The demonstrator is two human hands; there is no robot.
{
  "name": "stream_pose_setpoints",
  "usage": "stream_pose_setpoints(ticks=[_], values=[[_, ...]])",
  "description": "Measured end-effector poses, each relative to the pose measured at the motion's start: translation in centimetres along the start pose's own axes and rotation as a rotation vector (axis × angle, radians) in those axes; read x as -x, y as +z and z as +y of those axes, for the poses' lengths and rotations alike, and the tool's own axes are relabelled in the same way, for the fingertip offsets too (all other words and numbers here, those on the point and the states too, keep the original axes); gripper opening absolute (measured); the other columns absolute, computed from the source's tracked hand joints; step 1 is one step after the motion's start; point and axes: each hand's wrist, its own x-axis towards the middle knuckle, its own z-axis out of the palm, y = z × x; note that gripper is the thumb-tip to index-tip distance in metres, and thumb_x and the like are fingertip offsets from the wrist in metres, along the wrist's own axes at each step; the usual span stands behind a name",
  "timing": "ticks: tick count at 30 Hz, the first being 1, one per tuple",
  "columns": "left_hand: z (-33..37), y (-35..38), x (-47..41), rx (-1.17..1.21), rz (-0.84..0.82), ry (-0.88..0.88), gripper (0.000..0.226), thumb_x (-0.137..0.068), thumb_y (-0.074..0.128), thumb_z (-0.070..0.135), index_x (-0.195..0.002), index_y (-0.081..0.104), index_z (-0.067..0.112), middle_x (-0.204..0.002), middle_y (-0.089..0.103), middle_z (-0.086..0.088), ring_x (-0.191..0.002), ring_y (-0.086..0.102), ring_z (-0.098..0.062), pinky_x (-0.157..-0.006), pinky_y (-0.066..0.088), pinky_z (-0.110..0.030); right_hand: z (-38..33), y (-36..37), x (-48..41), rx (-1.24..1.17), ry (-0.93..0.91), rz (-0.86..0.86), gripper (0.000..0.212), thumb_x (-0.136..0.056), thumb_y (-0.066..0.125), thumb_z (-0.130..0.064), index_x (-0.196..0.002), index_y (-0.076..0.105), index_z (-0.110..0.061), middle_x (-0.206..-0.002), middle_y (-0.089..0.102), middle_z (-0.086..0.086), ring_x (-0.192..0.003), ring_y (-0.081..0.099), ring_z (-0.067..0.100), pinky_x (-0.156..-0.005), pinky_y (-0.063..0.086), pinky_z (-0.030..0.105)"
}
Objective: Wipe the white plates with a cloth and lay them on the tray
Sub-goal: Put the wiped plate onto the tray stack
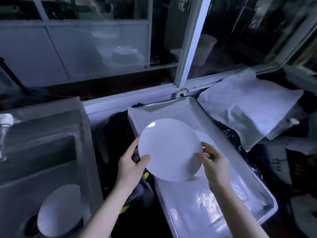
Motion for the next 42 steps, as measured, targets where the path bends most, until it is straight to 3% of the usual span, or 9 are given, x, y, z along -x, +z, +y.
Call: stream_pose_setpoints(ticks=[4, 9, 12, 17, 25, 29, 32, 37, 42], values=[[-0.9, 5.3, -1.5, -0.058, -0.112, -0.010, 0.065, -0.071, 0.069, 0.017, -0.113, 0.058, 0.065, -0.102, 0.073, 0.020, -0.094, 0.067, 0.002, -0.076, 0.047, -0.007, 2.4, -3.6, -2.9, -0.003, 0.039, 0.115, 0.044, -0.075, 0.068, 0.003, -0.082, 0.074, -0.040, -0.054, 0.054, -0.016, -0.050, 0.042, 0.002, -0.050, 0.035, 0.010], [-1.9, 9.2, -4.1, -0.158, -0.220, -0.046, 0.081, -0.082, 0.068, 0.003, -0.107, 0.048, 0.078, -0.089, 0.070, 0.026, -0.085, 0.064, 0.004, -0.074, 0.045, -0.003, 5.1, -5.3, -5.9, 0.000, 0.122, 0.168, 0.047, -0.074, 0.067, 0.002, -0.087, 0.077, -0.042, -0.062, 0.049, -0.006, -0.054, 0.038, 0.008, -0.052, 0.035, 0.017], [-2.5, 10.6, -5.1, -0.235, -0.271, -0.070, 0.077, -0.084, 0.067, 0.005, -0.111, 0.046, 0.075, -0.077, 0.064, 0.026, -0.080, 0.061, 0.003, -0.072, 0.045, -0.005, 6.9, -5.6, -7.0, 0.029, 0.182, 0.186, 0.042, -0.077, 0.066, 0.001, -0.107, 0.075, -0.026, -0.059, 0.045, -0.004, -0.056, 0.038, 0.011, -0.059, 0.036, 0.028], [-4.0, 11.8, -5.8, -0.322, -0.268, -0.115, 0.066, -0.083, 0.068, 0.007, -0.131, 0.053, 0.050, -0.057, 0.046, 0.015, -0.062, 0.048, -0.006, -0.064, 0.042, -0.013, 9.0, -5.3, -7.6, 0.080, 0.222, 0.223, 0.038, -0.078, 0.069, -0.003, -0.105, 0.074, -0.029, -0.056, 0.043, -0.003, -0.060, 0.042, 0.015, -0.064, 0.035, 0.031], [-5.0, 12.5, -6.6, -0.366, -0.228, -0.137, 0.069, -0.082, 0.070, 0.008, -0.124, 0.048, 0.057, -0.059, 0.040, 0.007, -0.050, 0.045, -0.001, -0.055, 0.041, -0.009, 9.9, -4.9, -8.3, 0.136, 0.220, 0.218, 0.038, -0.080, 0.070, -0.002, -0.110, 0.074, -0.025, -0.060, 0.040, 0.000, -0.062, 0.039, 0.017, -0.067, 0.036, 0.032], [-5.3, 12.5, -6.3, -0.345, -0.235, -0.158, 0.071, -0.083, 0.071, 0.009, -0.124, 0.047, 0.060, -0.061, 0.041, 0.005, -0.051, 0.046, -0.001, -0.057, 0.044, -0.012, 10.2, -5.1, -8.1, 0.179, 0.195, 0.200, 0.037, -0.081, 0.069, -0.002, -0.114, 0.073, -0.020, -0.073, 0.047, 0.004, -0.071, 0.042, 0.020, -0.073, 0.037, 0.033], [-5.7, 12.6, -5.9, -0.340, -0.248, -0.178, 0.077, -0.083, 0.071, 0.012, -0.114, 0.039, 0.075, -0.061, 0.043, 0.006, -0.052, 0.050, -0.001, -0.061, 0.050, -0.017, 10.3, -5.2, -7.9, 0.200, 0.191, 0.199, 0.039, -0.082, 0.069, -0.002, -0.117, 0.073, -0.019, -0.087, 0.054, 0.004, -0.075, 0.047, 0.018, -0.077, 0.038, 0.029], [-6.0, 12.5, -5.7, -0.350, -0.279, -0.205, 0.077, -0.084, 0.070, 0.016, -0.133, 0.037, 0.066, -0.055, 0.047, 0.013, -0.054, 0.052, -0.003, -0.061, 0.050, -0.019, 10.2, -5.0, -7.7, 0.247, 0.167, 0.245, 0.037, -0.082, 0.070, 0.001, -0.114, 0.073, -0.017, -0.098, 0.054, 0.000, -0.070, 0.052, -0.002, -0.066, 0.034, 0.000], [-5.8, 12.1, -5.2, -0.397, -0.257, -0.240, 0.083, -0.084, 0.073, 0.026, -0.150, 0.026, 0.047, -0.068, 0.052, 0.004, -0.071, 0.059, -0.013, -0.080, 0.051, -0.031, 9.3, -4.9, -7.1, 0.290, 0.182, 0.249, 0.038, -0.084, 0.071, -0.004, -0.120, 0.071, -0.016, -0.104, 0.052, 0.001, -0.076, 0.053, 0.012, -0.072, 0.034, 0.019]])
